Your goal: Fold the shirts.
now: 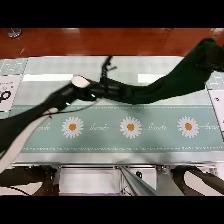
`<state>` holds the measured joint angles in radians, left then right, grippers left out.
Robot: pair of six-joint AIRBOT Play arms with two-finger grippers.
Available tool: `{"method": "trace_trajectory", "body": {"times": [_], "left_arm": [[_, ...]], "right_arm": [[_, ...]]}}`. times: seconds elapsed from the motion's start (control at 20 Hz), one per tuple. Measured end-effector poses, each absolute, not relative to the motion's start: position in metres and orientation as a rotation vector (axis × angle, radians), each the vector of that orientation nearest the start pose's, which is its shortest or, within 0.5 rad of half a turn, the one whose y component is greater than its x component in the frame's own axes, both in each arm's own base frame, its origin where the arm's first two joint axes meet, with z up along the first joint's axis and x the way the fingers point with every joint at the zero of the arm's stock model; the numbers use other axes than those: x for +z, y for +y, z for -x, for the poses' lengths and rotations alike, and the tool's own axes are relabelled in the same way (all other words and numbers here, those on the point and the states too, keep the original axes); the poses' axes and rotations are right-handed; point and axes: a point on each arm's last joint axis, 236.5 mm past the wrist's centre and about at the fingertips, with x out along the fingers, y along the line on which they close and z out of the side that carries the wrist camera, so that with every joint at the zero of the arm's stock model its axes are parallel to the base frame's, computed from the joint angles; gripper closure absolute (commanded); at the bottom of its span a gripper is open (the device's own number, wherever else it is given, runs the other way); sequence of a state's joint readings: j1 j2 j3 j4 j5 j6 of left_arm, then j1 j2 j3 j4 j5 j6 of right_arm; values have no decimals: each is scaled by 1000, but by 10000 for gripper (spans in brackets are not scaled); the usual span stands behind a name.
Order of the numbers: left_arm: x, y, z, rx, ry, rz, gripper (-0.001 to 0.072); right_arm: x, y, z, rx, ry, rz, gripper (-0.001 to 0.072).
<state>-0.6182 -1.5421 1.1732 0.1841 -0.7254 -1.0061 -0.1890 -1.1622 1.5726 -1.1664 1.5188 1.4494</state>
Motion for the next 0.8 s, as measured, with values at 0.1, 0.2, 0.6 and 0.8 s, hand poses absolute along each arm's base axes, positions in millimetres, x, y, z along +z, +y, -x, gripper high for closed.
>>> {"method": "trace_trajectory", "body": {"times": [0.1,0.2,0.6,0.8], "left_arm": [[42,-450,-321,-1001,1060,669,684],[27,-466,-314,-972,1089,705,684],[-25,-484,-318,-840,1165,841,684],[-37,-485,-331,-782,1144,875,684]], "right_arm": [[186,16,-360,205,1087,-221,672],[181,7,-352,164,1126,-208,672],[159,-6,-327,107,1257,-179,672],[151,-7,-324,111,1282,-172,672]]}}
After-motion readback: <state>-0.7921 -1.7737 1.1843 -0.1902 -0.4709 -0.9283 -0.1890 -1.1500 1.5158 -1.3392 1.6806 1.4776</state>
